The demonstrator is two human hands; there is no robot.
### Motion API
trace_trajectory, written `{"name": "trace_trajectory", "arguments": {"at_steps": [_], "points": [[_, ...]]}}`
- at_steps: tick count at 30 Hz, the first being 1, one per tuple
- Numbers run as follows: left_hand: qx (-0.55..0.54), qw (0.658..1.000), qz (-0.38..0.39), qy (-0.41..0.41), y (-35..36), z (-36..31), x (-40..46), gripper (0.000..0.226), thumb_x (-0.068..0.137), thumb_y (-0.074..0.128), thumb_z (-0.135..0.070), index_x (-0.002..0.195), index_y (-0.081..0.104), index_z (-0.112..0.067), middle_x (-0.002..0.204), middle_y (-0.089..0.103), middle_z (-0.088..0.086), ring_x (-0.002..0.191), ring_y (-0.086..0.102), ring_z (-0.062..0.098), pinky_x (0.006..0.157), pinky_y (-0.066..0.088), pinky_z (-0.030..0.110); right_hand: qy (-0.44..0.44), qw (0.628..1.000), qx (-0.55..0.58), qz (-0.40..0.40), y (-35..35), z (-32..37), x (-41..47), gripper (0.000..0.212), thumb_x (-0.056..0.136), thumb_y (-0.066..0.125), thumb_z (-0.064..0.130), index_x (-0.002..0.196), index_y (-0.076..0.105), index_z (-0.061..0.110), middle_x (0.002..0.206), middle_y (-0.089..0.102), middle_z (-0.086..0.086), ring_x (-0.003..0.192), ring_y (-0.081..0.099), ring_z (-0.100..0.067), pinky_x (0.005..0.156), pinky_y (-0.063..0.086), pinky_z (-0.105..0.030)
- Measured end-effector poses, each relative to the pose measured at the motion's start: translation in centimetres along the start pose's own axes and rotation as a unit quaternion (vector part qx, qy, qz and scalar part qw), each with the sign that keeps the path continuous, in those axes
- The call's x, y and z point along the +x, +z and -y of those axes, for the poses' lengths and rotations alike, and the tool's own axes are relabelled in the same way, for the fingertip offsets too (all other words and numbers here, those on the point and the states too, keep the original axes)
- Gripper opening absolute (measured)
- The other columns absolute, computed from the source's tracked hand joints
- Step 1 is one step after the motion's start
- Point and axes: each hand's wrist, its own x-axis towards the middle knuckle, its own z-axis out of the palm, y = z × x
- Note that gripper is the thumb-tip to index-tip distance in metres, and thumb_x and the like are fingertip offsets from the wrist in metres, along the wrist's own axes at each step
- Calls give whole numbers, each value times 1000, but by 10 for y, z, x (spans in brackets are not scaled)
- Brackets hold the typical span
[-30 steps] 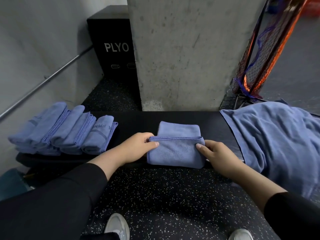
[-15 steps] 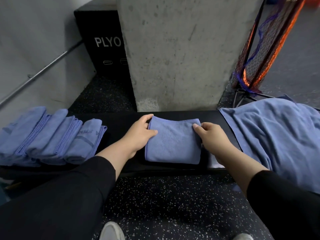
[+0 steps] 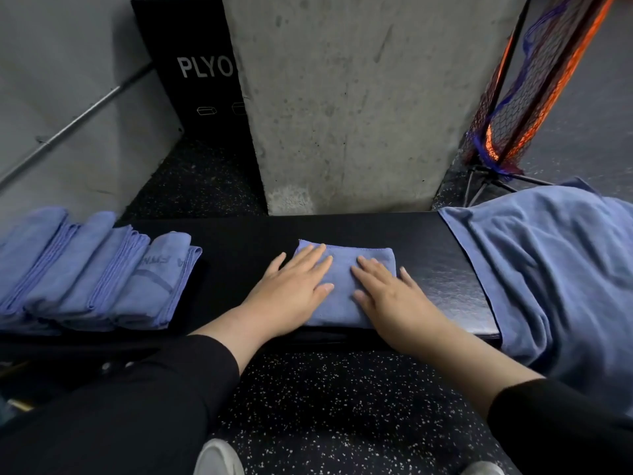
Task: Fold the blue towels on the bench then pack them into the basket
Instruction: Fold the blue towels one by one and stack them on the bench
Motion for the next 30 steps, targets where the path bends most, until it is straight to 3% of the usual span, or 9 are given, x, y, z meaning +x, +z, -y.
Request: {"name": "trace_trajectory", "arguments": {"at_steps": [3, 8, 11, 13, 15, 20, 24, 27, 30], "points": [[8, 999, 38, -2, 1, 7, -6, 65, 105, 19, -54, 162, 1, -29, 167, -15, -16, 152, -18, 2, 126, -2, 47, 7, 998, -20, 67, 6, -13, -8, 81, 90, -6, 70, 161, 1, 32, 166, -10, 19, 152, -13, -1, 126, 0, -47], [-11, 998, 64, -10, -4, 19, -16, 67, 105, 17, -57, 161, -7, -29, 164, -23, -18, 151, -21, 3, 126, -8, 45, -11, 998, -6, 67, 1, -23, -12, 82, 87, -11, 71, 160, -2, 36, 162, -16, 25, 148, -19, 6, 126, -5, -42], [5, 1000, 18, -6, -4, 26, -23, 65, 105, 19, -54, 162, 11, -24, 169, -5, -12, 154, -9, 3, 127, -4, 43, -39, 998, 41, 29, -1, -33, -20, 90, 86, -7, 80, 158, 23, 35, 165, 4, 24, 150, -6, 8, 126, 3, -40], [3, 998, -56, 31, -6, 29, -29, 68, 100, 18, -57, 155, 38, -23, 167, 23, -6, 154, 11, 4, 126, 4, 39, -71, 996, 44, -20, -2, -37, -28, 75, 92, 19, 78, 147, 46, 34, 159, 32, 19, 148, 21, 3, 121, 21, -40], [-15, 993, -87, 76, -8, 29, -36, 69, 95, 24, -63, 146, 53, -26, 158, 42, -7, 149, 30, 6, 125, 13, 38, -112, 992, 26, -59, 1, -41, -37, 61, 91, 47, 71, 137, 56, 32, 144, 46, 15, 137, 42, -5, 110, 35, -37], [26, 995, -32, 94, -4, 24, -46, 65, 95, 44, -66, 153, 38, -37, 163, 25, -13, 151, 18, 6, 126, 7, 39, -102, 987, 75, -95, 1, -41, -43, 41, 92, 60, 47, 128, 61, 28, 136, 53, 20, 127, 52, -4, 105, 42, -37], [29, 995, -31, 87, -9, 24, -45, 55, 101, 48, -52, 154, 36, -40, 165, 24, -15, 152, 16, 4, 126, 7, 37, -88, 991, 61, -76, -8, -46, -37, 38, 95, 51, 54, 122, 62, 31, 136, 56, 23, 132, 48, 2, 110, 39, -47], [23, 996, -9, 81, -8, 24, -47, 59, 101, 47, -53, 156, 30, -40, 167, 15, -15, 153, 7, 2, 126, 2, 37, -98, 994, 18, -42, -10, -42, -41, 48, 86, 54, 62, 126, 56, 35, 140, 48, 23, 134, 44, -1, 108, 37, -41], [17, 996, -17, 82, -6, 22, -50, 60, 100, 46, -56, 156, 31, -39, 167, 15, -15, 153, 6, 2, 127, 2, 37, -77, 995, 26, -58, -5, -34, -43, 41, 86, 66, 51, 122, 57, 35, 134, 50, 23, 127, 49, -5, 97, 39, -35]]}}
